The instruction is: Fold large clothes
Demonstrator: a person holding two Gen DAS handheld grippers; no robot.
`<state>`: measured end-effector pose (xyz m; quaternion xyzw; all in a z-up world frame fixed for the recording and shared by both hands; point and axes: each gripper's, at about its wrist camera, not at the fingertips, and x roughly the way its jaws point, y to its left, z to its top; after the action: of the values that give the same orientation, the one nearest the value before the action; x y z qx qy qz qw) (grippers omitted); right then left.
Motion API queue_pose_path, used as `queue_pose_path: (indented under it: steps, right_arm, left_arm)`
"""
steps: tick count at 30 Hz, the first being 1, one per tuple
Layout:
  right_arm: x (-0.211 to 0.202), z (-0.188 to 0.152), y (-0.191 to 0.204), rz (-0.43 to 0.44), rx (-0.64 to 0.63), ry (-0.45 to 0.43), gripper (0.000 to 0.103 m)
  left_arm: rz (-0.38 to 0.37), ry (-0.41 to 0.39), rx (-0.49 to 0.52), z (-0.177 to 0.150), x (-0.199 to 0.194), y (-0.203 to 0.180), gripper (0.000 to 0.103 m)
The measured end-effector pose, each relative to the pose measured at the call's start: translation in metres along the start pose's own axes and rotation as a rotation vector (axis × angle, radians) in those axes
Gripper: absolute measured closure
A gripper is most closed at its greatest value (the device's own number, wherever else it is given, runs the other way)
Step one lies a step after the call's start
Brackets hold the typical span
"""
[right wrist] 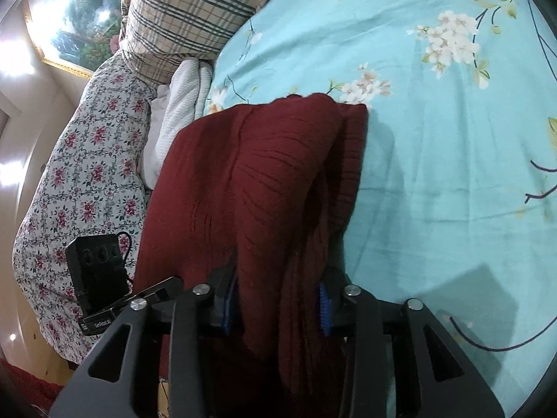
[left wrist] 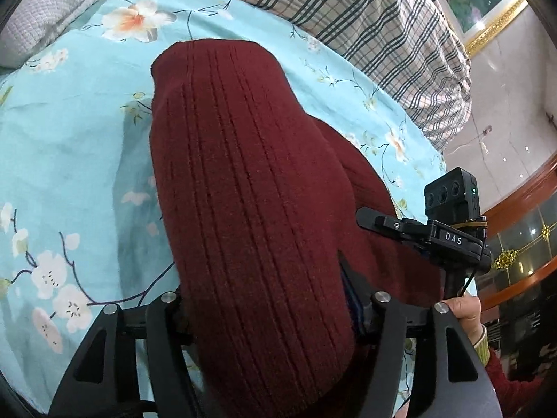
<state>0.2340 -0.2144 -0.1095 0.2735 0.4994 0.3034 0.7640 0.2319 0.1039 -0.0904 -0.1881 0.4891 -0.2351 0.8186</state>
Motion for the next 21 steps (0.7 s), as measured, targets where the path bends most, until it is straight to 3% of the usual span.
queue_pose_path:
  steps: [6,11,14,16,19,21]
  right_arm:
    - [-0.013,0.001,0.010,-0.067,-0.015,-0.017,0.058]
    - [-0.050,0.009,0.045,-0.185,-0.089,-0.137,0.058]
    - [-0.056,0.017,0.074,-0.127,-0.149,-0.170,0.058]
    - [-0.041,0.025,0.098,-0.035,-0.193,-0.128,0.060]
    - [-0.005,0.033,0.122,0.080,-0.221,-0.044,0.073]
    - [0.030,0.040,0.135,0.104,-0.242,0.027,0.075]
  left_arm:
    - [0.036,-0.022,0.010,-0.011,-0.035,0.001,0.033]
    - [0.053,-0.139,0.058,-0.022,-0.087,-0.001,0.035]
    - [-0.041,-0.181,0.104,-0.029,-0.108,-0.010,0.044]
    - [-0.100,-0.172,0.152,-0.033,-0.108,-0.019,0.052]
    - [-0.114,-0.097,0.219,-0.041,-0.084,-0.031,0.067]
    - [-0.116,-0.032,0.222,-0.047,-0.062,-0.030,0.071]
